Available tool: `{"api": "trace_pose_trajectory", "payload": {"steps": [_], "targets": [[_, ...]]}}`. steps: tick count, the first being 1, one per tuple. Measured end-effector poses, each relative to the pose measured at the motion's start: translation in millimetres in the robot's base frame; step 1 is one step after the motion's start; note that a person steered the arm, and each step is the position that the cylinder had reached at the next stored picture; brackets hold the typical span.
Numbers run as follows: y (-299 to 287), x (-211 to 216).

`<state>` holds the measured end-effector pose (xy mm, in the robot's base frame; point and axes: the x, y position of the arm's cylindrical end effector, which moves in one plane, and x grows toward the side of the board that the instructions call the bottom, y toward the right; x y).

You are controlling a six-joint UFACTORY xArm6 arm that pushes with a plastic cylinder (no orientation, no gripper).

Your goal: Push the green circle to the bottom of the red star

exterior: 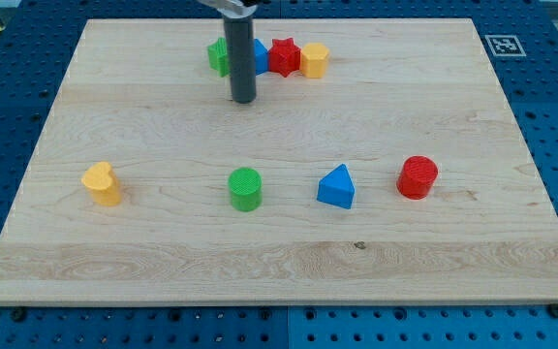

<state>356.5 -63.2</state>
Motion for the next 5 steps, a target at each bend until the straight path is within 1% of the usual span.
{"api": "trace_pose_trajectory", "payload": {"steps": [1,2,4,5], "targets": [[-30.5,1.7],[-50.2,19.7],[-52.4,65.3],[-52.4,73.9]]}}
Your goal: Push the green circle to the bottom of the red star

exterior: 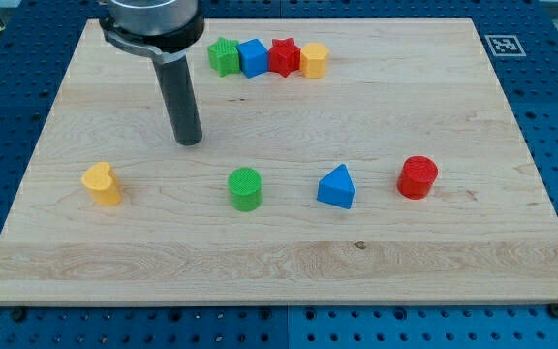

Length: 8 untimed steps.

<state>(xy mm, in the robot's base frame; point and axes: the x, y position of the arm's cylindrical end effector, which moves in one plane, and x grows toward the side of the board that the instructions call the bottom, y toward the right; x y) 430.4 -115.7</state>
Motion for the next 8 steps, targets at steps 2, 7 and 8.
{"api": "trace_pose_trajectory", "payload": {"steps": [2,7,8], "targets": [[0.0,30.1],[26.4,114.0],[32.0,89.6]]}}
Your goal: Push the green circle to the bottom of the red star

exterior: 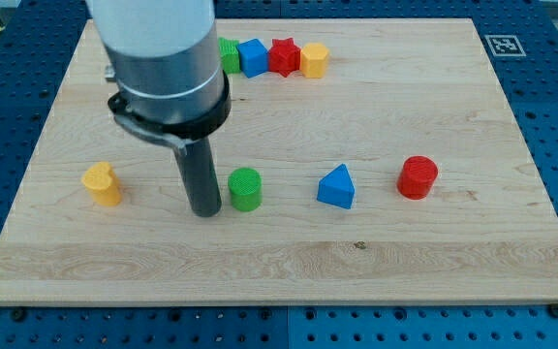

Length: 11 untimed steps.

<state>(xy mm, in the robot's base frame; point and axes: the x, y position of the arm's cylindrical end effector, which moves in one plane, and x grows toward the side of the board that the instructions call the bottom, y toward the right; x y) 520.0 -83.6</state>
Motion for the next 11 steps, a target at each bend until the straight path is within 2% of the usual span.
{"api": "trace_pose_trajectory", "payload": {"steps": [2,5,7,11], "targets": [[0.7,-5.6],[18.2,30.6],[51.1,29.5],[44.1,27.4]]}}
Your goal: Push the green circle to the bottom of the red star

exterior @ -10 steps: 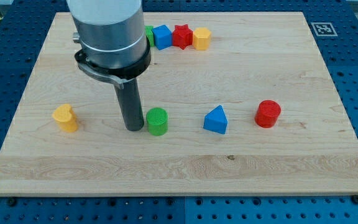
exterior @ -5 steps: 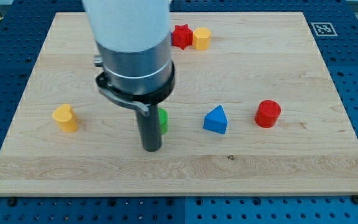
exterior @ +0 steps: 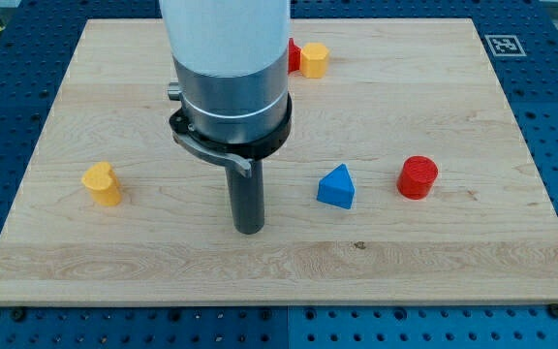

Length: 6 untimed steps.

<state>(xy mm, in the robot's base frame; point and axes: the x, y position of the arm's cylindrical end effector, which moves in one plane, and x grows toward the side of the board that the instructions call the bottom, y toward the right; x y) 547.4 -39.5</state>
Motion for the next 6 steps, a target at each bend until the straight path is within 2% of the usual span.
{"api": "trace_pose_trajectory", "payload": {"steps": [1,6], "targets": [[-5.6,-12.4],[-5.3,-126.4]]}}
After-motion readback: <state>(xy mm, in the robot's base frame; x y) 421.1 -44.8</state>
